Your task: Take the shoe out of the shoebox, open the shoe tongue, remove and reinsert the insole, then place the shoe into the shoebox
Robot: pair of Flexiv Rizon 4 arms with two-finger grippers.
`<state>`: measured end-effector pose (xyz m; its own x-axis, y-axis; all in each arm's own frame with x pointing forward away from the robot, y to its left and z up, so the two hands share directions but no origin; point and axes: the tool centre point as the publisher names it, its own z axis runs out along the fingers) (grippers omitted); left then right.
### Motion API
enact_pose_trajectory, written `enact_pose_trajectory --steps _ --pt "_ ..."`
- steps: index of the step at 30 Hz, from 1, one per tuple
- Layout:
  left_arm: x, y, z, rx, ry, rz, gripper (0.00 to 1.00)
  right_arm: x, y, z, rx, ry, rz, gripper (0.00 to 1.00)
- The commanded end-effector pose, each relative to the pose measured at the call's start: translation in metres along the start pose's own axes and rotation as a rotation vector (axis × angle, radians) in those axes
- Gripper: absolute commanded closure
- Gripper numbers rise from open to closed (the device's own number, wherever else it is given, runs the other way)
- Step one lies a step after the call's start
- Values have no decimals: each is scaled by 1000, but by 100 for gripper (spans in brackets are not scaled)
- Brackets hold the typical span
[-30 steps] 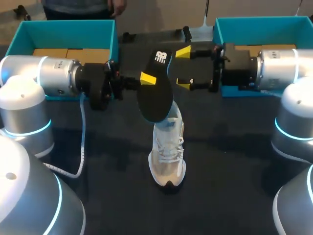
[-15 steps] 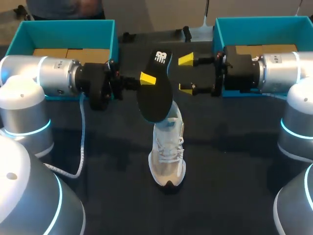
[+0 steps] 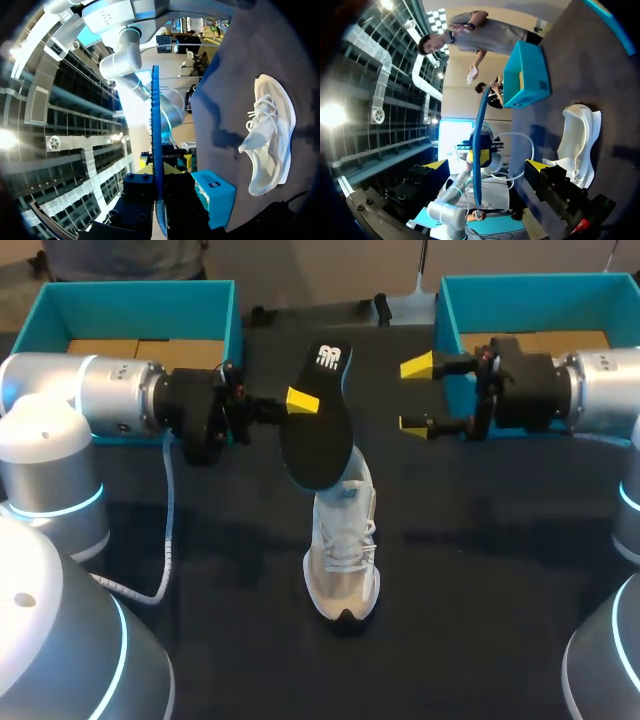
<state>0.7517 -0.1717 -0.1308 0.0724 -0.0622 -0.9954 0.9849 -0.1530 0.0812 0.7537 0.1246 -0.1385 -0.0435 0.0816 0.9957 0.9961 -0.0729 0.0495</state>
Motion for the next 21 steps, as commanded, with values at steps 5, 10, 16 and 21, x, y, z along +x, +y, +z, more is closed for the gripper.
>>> enact_pose_trajectory --steps 5,10,16,21 --pt "0 0 1 -2 -2 2 100 2 -6 -4 -11 -4 1 0" --pt "0 0 1 -2 -2 2 100 2 -6 -4 -11 -4 1 0" --pt "-3 -12 -1 -28 -32 -349 100 2 -6 -4 -11 -4 1 0" --pt "-11 -19 0 -28 -48 -605 100 2 -6 -4 -11 -4 1 0"
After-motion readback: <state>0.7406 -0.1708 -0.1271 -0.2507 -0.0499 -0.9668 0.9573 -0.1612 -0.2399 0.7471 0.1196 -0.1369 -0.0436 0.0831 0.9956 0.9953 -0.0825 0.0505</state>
